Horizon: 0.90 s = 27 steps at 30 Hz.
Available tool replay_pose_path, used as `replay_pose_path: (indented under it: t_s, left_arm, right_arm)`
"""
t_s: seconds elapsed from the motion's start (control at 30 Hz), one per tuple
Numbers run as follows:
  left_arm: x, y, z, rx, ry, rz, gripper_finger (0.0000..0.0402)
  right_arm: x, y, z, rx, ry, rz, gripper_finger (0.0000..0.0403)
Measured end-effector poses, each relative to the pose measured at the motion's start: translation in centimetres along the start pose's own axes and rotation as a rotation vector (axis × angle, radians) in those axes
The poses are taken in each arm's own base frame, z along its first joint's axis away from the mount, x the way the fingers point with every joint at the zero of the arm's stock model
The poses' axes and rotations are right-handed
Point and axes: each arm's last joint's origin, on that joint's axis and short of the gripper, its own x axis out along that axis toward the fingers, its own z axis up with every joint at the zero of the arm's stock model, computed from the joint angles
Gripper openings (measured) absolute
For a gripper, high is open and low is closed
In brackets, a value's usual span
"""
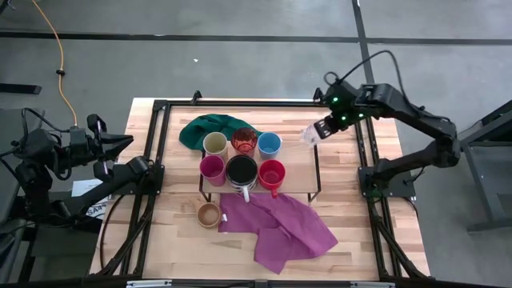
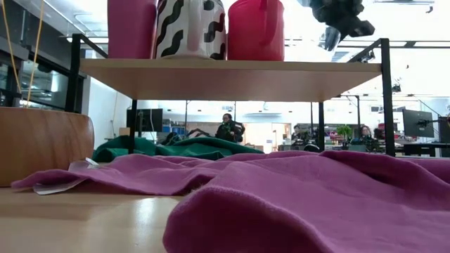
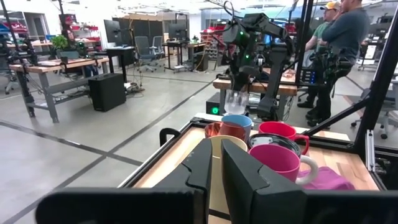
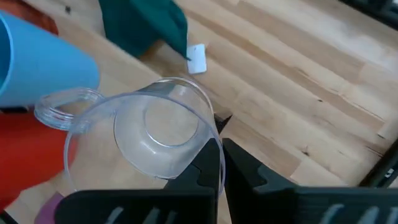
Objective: Stack small to large cups/mugs on shelf
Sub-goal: Put the transparent mug on the shelf
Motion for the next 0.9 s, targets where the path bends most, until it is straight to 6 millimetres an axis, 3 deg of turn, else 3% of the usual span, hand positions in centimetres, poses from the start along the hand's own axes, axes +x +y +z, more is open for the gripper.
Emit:
replay_pose_path:
  t_s: [0.2, 0.9]
  left_arm:
    - [0.0, 0.0, 0.0, -0.020, 0.000, -0.004, 0.0024]
    - [0.0, 0.0, 0.0, -0.020, 0.000, -0.007, 0.0024]
  right_arm:
    - [1.1, 1.3, 0.4, -0.045, 0.002, 0.017, 0.0000]
    - [2.0, 3.5, -0.5, -0.080, 0.041, 0.030, 0.0000]
